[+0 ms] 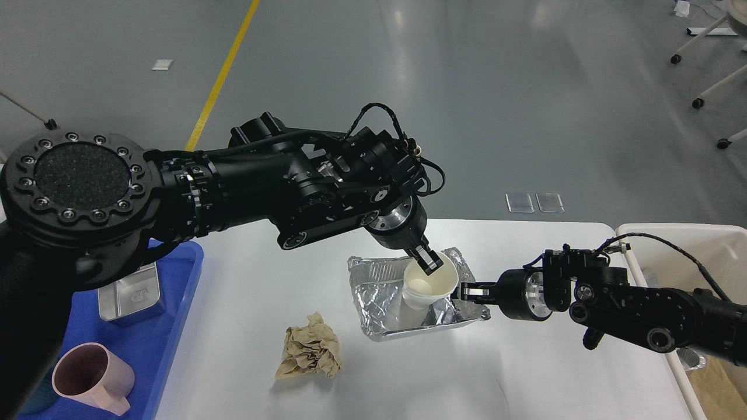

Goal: Tidy desktop
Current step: 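Lower the paper cup into the foil tray held by the right gripper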

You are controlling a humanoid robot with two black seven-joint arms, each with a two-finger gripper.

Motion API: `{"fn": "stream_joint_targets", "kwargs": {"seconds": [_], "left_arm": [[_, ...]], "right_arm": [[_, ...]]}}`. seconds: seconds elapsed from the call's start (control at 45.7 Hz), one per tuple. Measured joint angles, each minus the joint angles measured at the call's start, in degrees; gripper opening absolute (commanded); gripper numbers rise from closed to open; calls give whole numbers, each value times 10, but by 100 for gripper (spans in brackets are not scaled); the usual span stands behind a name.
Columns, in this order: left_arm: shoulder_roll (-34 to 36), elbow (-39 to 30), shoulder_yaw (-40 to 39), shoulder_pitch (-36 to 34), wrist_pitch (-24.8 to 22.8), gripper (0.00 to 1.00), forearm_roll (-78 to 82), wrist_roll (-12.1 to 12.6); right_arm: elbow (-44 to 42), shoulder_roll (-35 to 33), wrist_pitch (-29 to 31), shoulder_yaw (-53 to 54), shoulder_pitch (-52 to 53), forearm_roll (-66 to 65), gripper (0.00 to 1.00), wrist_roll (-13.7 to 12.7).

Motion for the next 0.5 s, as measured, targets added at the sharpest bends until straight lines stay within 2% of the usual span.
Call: {"fn": "stream_joint_targets", "kwargs": {"seconds": [0.284, 0.503], "left_arm": [[-6, 6, -2, 2, 36, 60, -10, 23], [-6, 6, -9, -13, 44, 64, -14, 17]], "right_arm": [[0, 0, 0, 0, 0, 1, 0, 0], [0, 0, 0, 0, 0, 1, 0, 1]]}}
